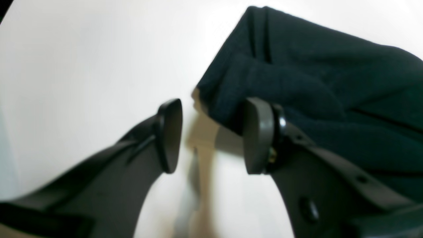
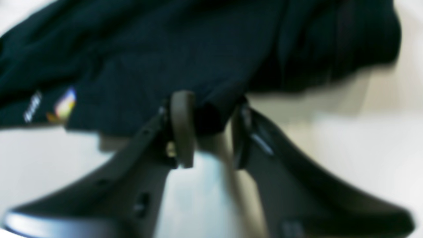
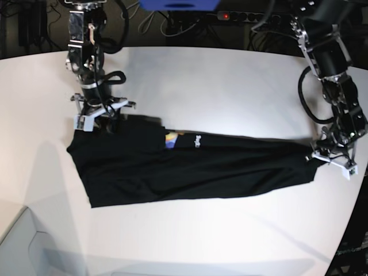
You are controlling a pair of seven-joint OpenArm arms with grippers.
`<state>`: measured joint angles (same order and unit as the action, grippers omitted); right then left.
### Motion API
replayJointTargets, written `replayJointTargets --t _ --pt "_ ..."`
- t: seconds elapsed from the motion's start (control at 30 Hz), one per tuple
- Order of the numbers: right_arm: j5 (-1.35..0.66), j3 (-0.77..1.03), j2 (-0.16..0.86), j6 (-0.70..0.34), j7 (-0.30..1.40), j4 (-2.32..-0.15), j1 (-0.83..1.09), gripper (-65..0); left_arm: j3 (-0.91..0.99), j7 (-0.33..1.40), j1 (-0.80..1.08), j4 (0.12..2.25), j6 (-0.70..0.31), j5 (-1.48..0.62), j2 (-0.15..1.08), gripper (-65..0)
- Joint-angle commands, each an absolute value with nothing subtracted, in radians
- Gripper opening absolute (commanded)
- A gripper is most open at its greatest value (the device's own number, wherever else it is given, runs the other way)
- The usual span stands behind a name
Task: Layout the t-shirt on the table in an organized manner, then fold the t-shirt properly
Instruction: 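Grasp the folded shirt's corners with both grippers and pull them apart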
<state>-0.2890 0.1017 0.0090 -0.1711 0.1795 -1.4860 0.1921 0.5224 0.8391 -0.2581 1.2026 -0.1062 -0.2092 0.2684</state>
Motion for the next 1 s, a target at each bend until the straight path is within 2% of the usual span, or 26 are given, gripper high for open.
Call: replayJointTargets --t 0.0,0.07,0.1,0.33,0.53,0.77,0.97 --pt "-0.294 0.104 0.013 -0.179 0.156 -1.511 0.185 -58.0 0.526 0.826 -0.278 1.222 -0.107 -0.213 0.286 -35.6" --pt "-0.294 0.105 0.015 -0.179 0.156 -1.537 0.191 -64.4 0.529 0.831 -0.278 1.222 -0.107 -0.214 0.286 -35.6" --pt "-0.294 0.105 0.015 -0.179 0.156 -1.554 0.197 -65.0 0.542 0.834 -0.278 1.222 -0.107 -0.214 0.288 -35.6" --pt "-0.294 0.107 0.012 -0.179 0.154 -1.801 0.32 -65.0 0.641 0.837 -0.277 1.28 -0.107 -0.216 0.266 -35.6" --pt "-0.295 0.107 0.012 -0.179 0.111 -1.971 0.453 -65.0 0.667 0.837 -0.203 1.46 -0.107 -0.216 0.225 -35.6" --pt "-0.295 0.104 0.045 -0.179 -0.048 -1.979 0.593 -65.0 0.667 0.837 -0.054 1.735 -0.107 -0.225 0.168 -35.8" --pt "-0.295 0.107 0.085 -0.179 -0.097 -1.957 0.664 -65.0 0.71 0.837 0.105 1.89 -0.107 -0.366 0.159 -36.1"
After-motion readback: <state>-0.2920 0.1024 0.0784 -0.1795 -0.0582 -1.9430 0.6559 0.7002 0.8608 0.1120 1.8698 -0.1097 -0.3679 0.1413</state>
